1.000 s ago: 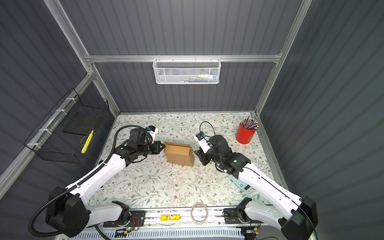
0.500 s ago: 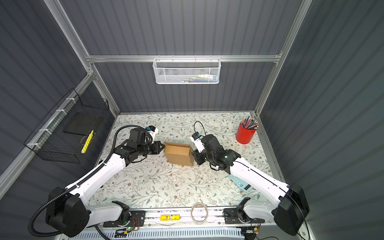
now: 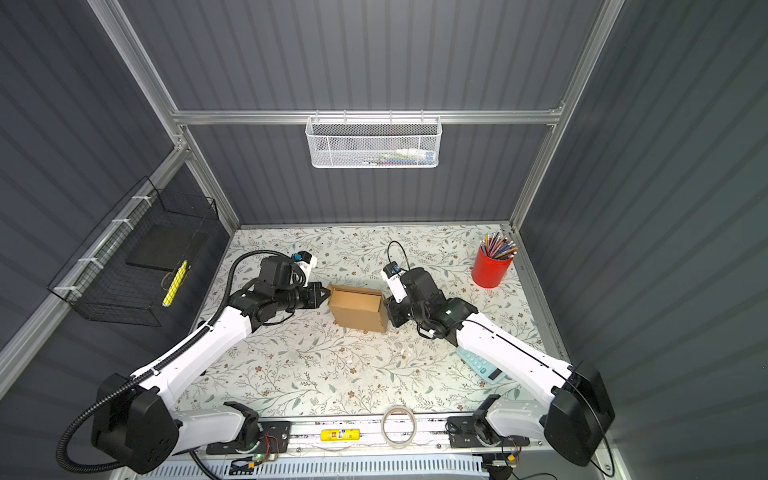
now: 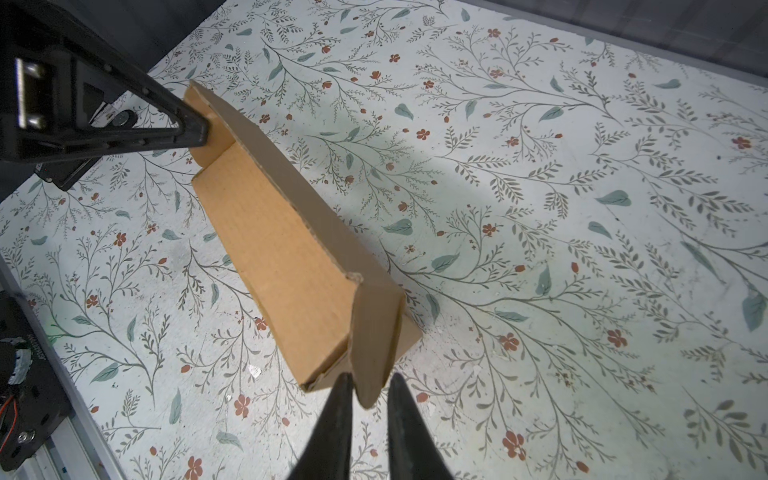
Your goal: Fold the paper box
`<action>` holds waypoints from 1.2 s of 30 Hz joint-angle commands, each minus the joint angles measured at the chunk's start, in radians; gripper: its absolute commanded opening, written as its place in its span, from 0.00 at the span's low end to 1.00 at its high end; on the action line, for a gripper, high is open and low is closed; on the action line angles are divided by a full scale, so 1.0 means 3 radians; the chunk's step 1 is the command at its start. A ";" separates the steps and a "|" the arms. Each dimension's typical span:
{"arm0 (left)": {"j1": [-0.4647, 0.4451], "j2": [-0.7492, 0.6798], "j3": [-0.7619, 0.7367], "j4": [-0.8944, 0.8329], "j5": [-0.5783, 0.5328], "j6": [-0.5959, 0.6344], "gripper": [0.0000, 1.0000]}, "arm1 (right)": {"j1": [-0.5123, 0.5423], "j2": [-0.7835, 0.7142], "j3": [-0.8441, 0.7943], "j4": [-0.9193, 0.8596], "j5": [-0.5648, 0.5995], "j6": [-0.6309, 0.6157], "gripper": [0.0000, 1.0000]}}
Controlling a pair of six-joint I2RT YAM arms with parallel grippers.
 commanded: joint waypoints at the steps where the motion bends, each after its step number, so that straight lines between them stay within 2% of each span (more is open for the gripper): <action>1: -0.0016 0.0054 0.0037 -0.0240 0.0040 -0.0029 0.00 | 0.0025 0.0026 0.0075 0.0041 0.0041 0.0018 0.18; 14: -0.0017 0.0059 0.0062 -0.0283 0.0050 -0.0017 0.00 | 0.0022 0.0047 0.0116 0.0096 -0.0100 0.0174 0.10; 36: -0.0017 0.0105 0.0093 -0.0285 0.0126 -0.0021 0.00 | 0.0022 0.0059 0.0157 0.0185 -0.0305 0.0551 0.08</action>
